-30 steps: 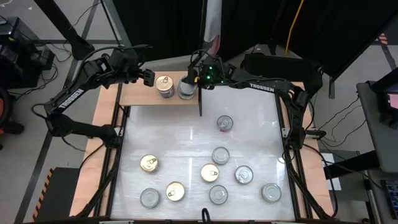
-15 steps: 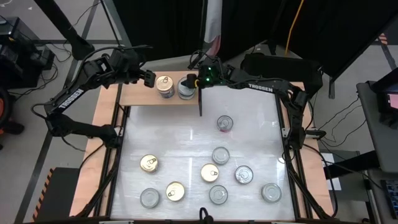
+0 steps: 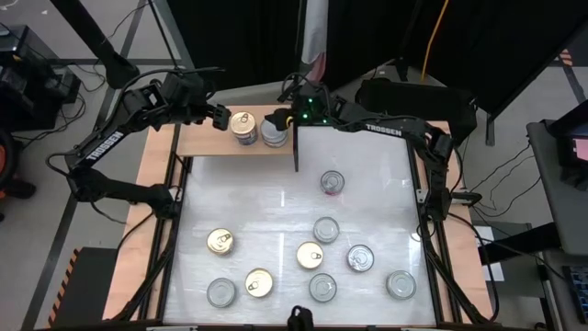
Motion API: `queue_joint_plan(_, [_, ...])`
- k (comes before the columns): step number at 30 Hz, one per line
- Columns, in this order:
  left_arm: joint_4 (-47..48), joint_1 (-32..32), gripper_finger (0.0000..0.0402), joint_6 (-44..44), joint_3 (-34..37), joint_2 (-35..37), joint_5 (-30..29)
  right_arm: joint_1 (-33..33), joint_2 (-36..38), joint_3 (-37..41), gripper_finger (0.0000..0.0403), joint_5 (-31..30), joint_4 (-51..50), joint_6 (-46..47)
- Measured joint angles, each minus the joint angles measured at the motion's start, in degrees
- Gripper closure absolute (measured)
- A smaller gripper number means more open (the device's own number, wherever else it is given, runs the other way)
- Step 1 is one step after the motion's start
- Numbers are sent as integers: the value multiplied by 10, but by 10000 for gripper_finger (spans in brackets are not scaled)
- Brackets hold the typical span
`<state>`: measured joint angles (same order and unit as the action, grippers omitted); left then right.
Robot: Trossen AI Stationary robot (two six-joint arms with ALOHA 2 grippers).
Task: Stack canned seafood by type on shelf
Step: Stack the blue pink tuna can on top of the blue pink tuna cans on the shelf
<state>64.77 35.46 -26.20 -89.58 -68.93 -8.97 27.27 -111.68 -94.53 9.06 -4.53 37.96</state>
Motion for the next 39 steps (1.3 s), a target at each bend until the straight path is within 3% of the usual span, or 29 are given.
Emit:
queue_joint_plan(9, [17, 24, 91, -4, 29, -5, -23, -2, 66, -36, 38, -1, 1, 32])
queue_joint_plan(15, [3, 76, 139, 21, 50, -23, 30, -42, 125, -53, 38, -13, -24, 43])
queue_joint_plan(24, [32, 110, 209, 27, 83, -22, 33, -100, 197, -53, 38, -36, -207, -30])
queue_joint_plan(30, [-5, 141, 254, -16, 152, -23, 62, -106, 231, -54, 51, -32, -247, -63])
queue_joint_plan(39, [-8, 137, 268, -49, 192, -22, 96, -72, 265, -54, 93, 8, -283, -127])
